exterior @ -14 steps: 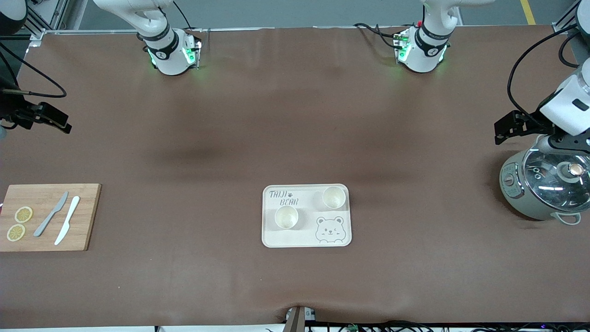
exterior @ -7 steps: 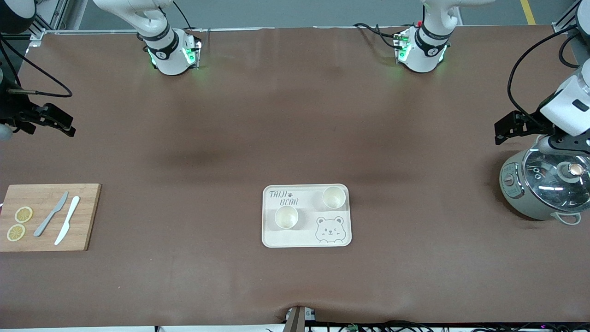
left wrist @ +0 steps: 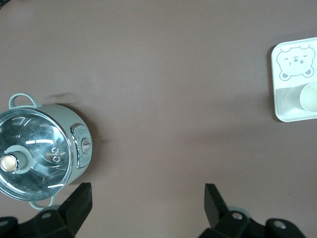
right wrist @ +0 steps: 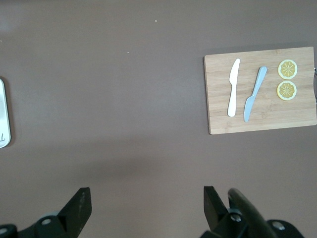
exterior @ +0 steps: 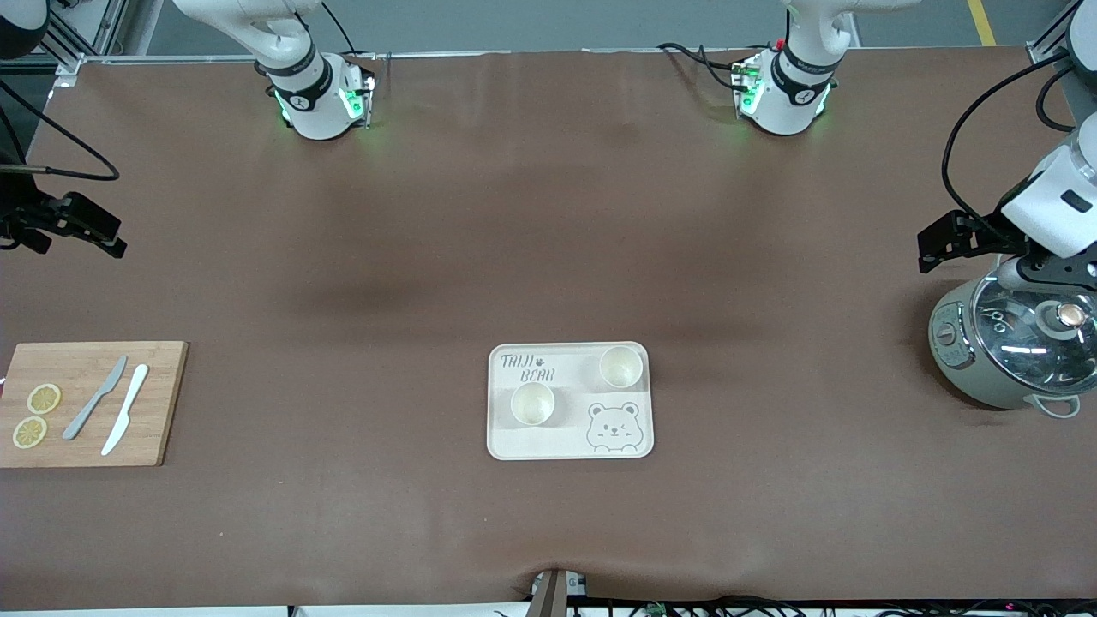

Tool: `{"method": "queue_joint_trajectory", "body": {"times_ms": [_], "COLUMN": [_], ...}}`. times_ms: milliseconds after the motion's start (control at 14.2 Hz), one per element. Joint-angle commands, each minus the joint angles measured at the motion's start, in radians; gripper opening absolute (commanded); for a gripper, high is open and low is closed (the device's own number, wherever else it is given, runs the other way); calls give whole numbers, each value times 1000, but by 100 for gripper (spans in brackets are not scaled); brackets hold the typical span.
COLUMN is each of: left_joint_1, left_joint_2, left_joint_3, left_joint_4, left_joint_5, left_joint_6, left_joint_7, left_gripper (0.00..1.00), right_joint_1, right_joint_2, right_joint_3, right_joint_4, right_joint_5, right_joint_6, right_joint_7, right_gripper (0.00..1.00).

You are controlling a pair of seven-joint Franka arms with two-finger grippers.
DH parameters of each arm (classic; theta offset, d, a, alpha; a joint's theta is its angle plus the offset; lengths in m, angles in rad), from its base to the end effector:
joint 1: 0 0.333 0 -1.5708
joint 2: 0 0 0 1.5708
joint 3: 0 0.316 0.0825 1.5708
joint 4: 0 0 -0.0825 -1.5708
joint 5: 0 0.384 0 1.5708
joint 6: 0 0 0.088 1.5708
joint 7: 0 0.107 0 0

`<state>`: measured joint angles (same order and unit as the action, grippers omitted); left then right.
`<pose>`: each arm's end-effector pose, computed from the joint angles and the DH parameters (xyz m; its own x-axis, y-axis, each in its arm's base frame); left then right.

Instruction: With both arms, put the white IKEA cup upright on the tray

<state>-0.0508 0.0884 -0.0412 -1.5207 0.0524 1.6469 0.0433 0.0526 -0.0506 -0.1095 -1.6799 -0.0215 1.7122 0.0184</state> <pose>0.5870 -0.0478 0.6048 0.9897 -0.1384 0.0356 -0.1366 -0.9894 -0.0503 0.5501 -0.0348 0.6132 0.9939 -0.0723 0.0828 -0.0738 -0.9972 0.0144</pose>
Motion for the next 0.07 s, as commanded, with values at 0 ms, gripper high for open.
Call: {"method": "queue_joint_trajectory", "body": {"times_ms": [0], "left_joint_1": [0], "left_joint_2": [-1], "left_joint_3": [-2], "left_joint_4": [2], "left_joint_5": [15], "left_joint_6": [7], "left_joint_7": [1], "left_gripper": [100], "right_joint_1": [-19], "right_joint_2": [20], "right_joint_3": [1], "right_joint_4": [42], "right_joint_5": [28], "right_joint_6": [-11], "right_joint_7": [-8], "right_gripper": [100]}}
